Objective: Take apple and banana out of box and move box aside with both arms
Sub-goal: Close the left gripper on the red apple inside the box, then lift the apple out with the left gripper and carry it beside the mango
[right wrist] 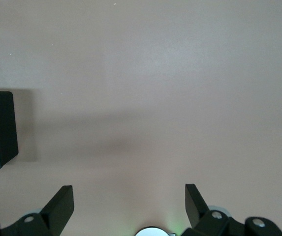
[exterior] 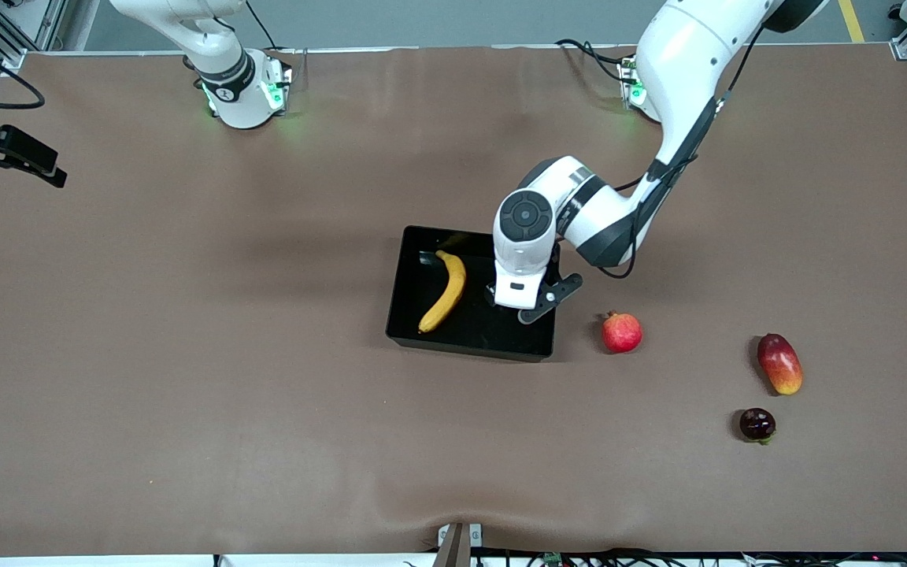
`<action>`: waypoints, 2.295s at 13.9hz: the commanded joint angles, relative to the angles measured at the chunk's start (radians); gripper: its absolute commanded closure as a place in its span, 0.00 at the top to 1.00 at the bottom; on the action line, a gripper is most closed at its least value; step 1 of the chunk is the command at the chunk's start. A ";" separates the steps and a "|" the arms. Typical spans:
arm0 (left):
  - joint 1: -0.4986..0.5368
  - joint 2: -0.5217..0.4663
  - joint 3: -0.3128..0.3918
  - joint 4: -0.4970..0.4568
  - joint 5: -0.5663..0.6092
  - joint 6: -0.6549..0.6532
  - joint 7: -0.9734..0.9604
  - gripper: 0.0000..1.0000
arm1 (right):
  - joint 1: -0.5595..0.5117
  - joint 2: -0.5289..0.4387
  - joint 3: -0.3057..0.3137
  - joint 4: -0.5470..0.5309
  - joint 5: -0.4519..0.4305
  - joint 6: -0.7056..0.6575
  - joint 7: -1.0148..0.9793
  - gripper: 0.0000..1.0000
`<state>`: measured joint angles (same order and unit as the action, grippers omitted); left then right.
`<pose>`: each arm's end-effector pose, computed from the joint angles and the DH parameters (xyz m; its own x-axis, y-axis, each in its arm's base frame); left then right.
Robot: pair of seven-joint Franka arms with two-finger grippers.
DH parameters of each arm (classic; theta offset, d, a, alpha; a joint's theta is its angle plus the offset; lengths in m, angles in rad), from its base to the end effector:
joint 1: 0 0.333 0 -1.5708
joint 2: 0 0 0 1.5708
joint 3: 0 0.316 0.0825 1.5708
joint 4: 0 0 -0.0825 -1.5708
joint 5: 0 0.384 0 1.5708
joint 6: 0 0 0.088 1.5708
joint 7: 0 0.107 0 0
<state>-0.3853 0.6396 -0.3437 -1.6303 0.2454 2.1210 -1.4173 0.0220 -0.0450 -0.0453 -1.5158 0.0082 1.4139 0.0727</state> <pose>0.5292 -0.4212 0.2542 0.8242 0.5658 -0.0244 0.5610 -0.8216 -0.1015 0.5237 -0.0119 0.6610 0.9939 -0.0944 -0.0575 -0.0949 -0.9955 -0.0060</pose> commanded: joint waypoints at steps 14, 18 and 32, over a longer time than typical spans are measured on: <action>-0.001 -0.056 0.003 0.059 0.041 0.007 0.003 0.00 | 0.004 -0.003 -0.002 0.005 0.006 -0.004 -0.002 1.00; 0.040 -0.167 0.009 0.167 0.025 -0.237 0.217 0.00 | 0.006 -0.003 -0.002 0.005 0.006 -0.004 -0.002 1.00; 0.494 -0.282 0.002 0.055 -0.023 -0.328 0.718 0.00 | 0.006 0.002 -0.002 0.005 0.004 -0.004 -0.005 1.00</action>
<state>0.0663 0.3556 -0.3346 -1.5233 0.2353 1.7565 -0.7135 0.0223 -0.0449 -0.0448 -1.5158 0.0082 1.4139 0.0726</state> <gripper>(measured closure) 0.256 0.000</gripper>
